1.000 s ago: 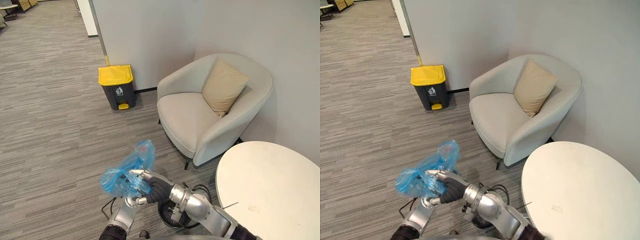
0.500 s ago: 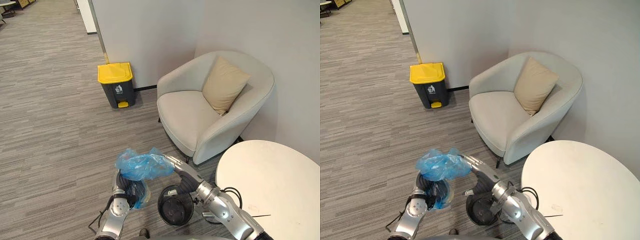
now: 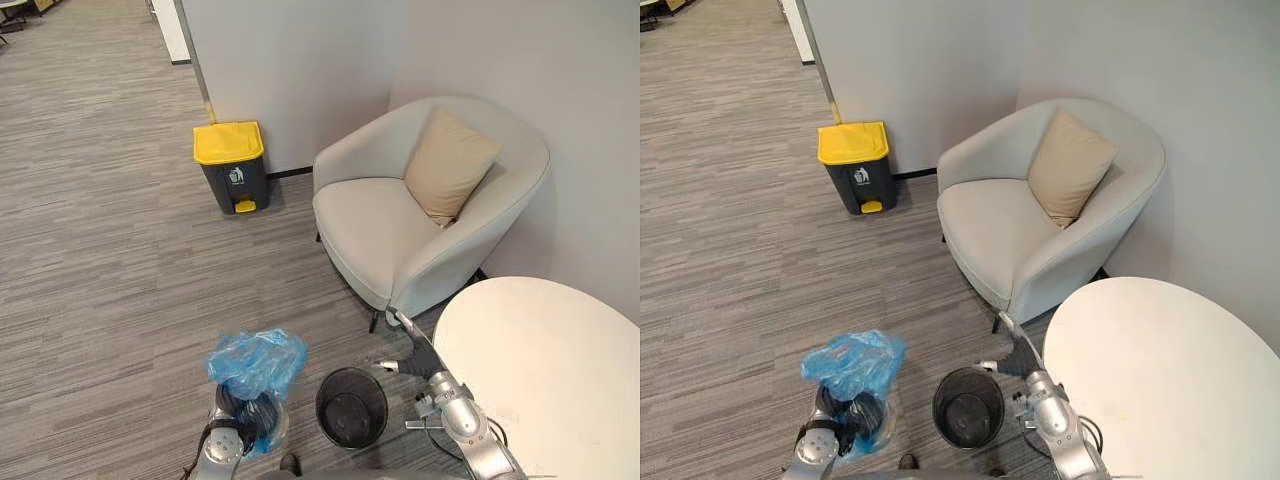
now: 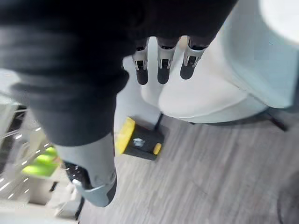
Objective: Gather rubbish on tea table into small bin, then transfer packed bag to large trash can.
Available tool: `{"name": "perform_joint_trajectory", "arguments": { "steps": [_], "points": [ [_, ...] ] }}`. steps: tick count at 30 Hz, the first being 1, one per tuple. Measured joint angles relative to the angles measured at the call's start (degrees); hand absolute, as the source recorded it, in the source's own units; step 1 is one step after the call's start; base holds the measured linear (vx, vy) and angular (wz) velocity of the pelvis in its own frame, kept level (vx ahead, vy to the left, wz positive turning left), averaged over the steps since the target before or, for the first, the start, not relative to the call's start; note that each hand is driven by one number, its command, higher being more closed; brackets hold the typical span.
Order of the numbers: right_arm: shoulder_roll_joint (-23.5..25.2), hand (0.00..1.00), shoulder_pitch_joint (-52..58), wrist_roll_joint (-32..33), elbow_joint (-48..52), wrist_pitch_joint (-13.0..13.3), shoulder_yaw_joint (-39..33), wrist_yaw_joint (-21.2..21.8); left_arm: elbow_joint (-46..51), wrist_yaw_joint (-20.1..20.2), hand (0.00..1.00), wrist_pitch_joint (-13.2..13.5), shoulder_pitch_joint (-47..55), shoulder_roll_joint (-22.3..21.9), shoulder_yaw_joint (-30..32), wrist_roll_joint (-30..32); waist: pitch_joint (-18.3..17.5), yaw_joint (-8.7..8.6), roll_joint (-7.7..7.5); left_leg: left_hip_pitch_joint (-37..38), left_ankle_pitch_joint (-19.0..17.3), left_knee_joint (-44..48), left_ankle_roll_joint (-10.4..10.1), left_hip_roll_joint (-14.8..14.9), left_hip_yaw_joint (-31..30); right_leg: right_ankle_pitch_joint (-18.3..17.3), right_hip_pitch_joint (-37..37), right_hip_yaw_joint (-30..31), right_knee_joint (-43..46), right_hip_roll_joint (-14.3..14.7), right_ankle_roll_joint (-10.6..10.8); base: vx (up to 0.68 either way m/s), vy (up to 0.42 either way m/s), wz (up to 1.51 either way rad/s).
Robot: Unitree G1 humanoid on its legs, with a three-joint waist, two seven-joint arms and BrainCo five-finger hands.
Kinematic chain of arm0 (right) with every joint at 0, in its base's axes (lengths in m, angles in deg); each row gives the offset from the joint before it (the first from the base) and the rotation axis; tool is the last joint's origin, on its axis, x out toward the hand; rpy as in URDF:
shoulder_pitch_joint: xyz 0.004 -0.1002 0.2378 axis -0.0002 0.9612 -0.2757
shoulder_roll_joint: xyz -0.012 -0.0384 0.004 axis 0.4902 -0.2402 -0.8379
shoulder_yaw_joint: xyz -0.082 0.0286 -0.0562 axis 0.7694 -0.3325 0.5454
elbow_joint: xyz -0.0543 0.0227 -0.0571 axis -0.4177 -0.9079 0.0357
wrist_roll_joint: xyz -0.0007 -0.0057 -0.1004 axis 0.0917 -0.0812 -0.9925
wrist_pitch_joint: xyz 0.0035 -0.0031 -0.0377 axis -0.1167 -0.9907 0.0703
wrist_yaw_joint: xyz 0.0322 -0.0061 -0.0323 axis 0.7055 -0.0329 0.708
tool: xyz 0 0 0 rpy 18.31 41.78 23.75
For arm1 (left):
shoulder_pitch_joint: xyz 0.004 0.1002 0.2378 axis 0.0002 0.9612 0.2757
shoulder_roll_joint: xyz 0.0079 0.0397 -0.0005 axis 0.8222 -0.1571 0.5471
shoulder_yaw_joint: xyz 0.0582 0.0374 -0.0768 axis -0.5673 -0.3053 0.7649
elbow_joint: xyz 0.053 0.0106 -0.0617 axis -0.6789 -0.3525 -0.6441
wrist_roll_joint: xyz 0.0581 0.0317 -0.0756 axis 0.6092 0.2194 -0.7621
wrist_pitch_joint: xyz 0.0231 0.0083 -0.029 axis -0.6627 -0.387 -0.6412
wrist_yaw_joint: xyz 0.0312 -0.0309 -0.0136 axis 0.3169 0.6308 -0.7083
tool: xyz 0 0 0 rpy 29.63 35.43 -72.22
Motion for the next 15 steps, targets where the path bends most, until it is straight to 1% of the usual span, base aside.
{"name": "perform_joint_trajectory", "arguments": {
  "steps": [1,3,4,6,9,13,15],
  "points": [
    [0.3,0.0,0.0,0.7,-1.8,-0.3,-0.7,0.0,-0.6,0.2,1.0,0.0,0.0,0.0,0.0,0.0,0.0,0.01,0.04,0.0,0.0,0.0,0.0,0.0,0.0,0.0,0.0,0.0,0.0,0.0,0.0,0.0,0.0,0.0],
    [1.3,0.0,0.0,3.5,-9.5,-1.8,-3.2,-0.5,-3.0,0.7,1.0,0.1,0.0,-0.2,0.8,-0.5,0.1,-0.01,0.17,0.0,-0.1,0.0,0.1,0.0,0.0,0.0,0.0,0.0,-0.1,0.0,0.0,0.0,0.0,0.0],
    [1.4,0.0,0.0,4.0,-10.4,-1.9,-3.5,-0.5,-3.3,0.9,1.0,0.1,0.0,-0.1,0.9,-0.5,0.1,-0.01,0.18,0.0,-0.1,0.0,0.1,0.0,0.0,0.0,0.0,0.0,-0.1,0.0,0.0,0.0,0.0,0.0],
    [2.0,0.0,0.0,6.7,-16.9,-2.9,-5.4,-0.6,-5.5,1.7,1.0,0.1,0.0,-0.1,1.4,-0.6,0.2,-0.08,0.3,0.0,-0.1,0.0,0.2,0.0,0.0,0.0,0.1,0.0,-0.2,0.0,0.0,0.0,0.0,0.0],
    [2.2,0.0,0.0,9.2,-22.7,-4.4,-6.0,-0.5,-7.5,2.9,1.0,0.1,0.2,-0.1,1.4,-1.5,0.2,-0.49,0.33,0.0,0.0,0.0,0.5,-0.1,0.1,0.0,0.1,0.0,-0.1,0.0,0.0,0.0,0.0,0.0],
    [2.3,0.0,0.0,10.7,-23.9,-4.9,-6.2,-0.6,-7.9,4.0,1.0,0.2,1.0,-0.1,1.2,-1.6,0.3,-1.0,0.51,0.2,0.0,0.0,0.5,-0.2,0.1,-0.1,0.2,0.0,0.1,0.0,0.1,0.0,0.0,0.0],
    [2.3,0.0,-0.3,10.7,-24.8,-4.9,-6.4,-0.7,-8.5,4.0,1.0,1.1,1.0,-0.1,1.2,-1.6,0.2,-0.89,0.55,0.4,0.0,0.0,0.5,-0.2,0.1,-0.1,0.2,0.0,0.2,0.0,0.1,0.0,0.0,0.0]
  ]
}}
